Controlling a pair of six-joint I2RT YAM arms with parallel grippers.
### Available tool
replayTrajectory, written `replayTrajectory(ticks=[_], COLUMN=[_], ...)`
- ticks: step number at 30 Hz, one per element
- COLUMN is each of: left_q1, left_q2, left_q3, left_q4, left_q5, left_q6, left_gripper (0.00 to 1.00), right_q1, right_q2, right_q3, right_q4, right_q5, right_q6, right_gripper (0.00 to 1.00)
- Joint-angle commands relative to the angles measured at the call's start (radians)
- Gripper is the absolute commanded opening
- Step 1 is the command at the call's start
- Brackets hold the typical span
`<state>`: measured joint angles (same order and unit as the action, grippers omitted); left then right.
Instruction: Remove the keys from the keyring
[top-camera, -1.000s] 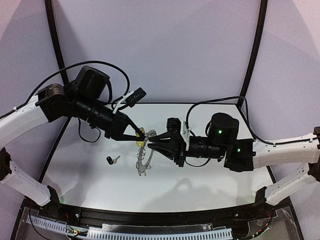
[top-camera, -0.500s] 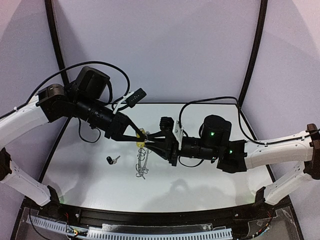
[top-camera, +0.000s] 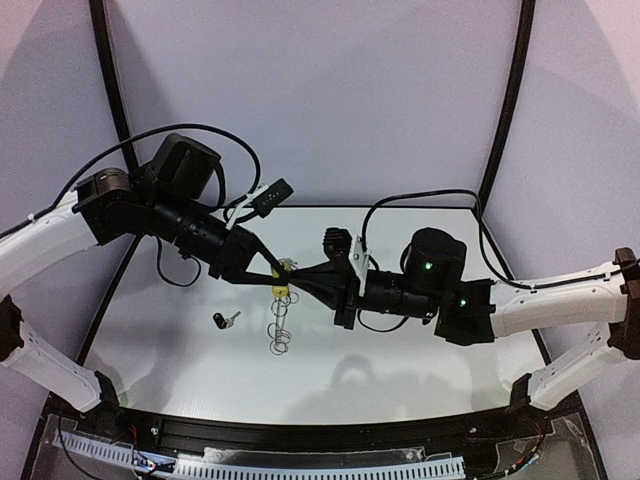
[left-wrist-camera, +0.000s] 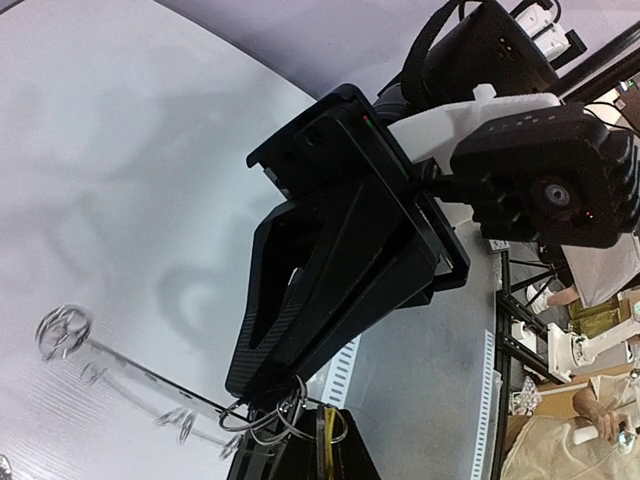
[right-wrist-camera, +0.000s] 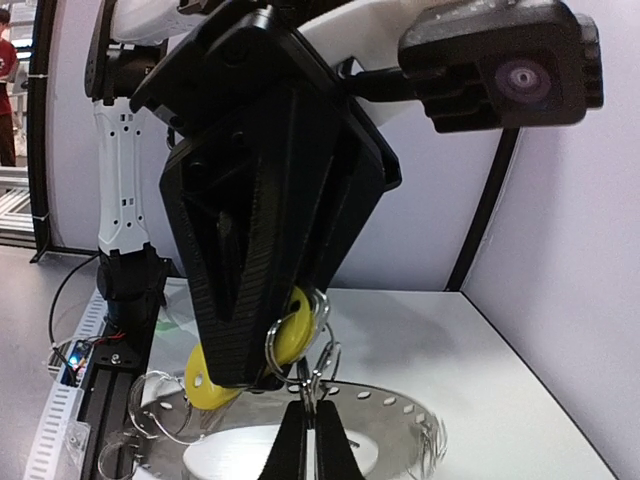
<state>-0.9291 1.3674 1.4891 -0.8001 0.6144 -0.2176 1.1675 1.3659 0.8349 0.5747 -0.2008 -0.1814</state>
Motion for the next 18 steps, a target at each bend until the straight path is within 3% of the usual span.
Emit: replayTrajectory(ticks=[1,12,18], left_q1=[0.002,0.001,0.001], left_q2=[0.000,-0.010,0.046], left_q3=[-0.002,0.001,0.040], left_q4=[0.036,0.021,-0.010], left_q5=[0.003,-0.041,-0.020], left_q6=[0.008,-0.015,-0.010], left_gripper=[0.01,0.01,0.01], right_q1=[0.017,0.019,0.034], right_q2=[-0.017,-0.051,0.004], right_q3=[0.053,0.268,0.324], right_q4=[-0.068,-0.720,-0.764], right_q5=[0.007,0.149,0.170], right_q6=[-0.006,-0.196,-0.235], right_gripper=[0.00,0.00,0.00])
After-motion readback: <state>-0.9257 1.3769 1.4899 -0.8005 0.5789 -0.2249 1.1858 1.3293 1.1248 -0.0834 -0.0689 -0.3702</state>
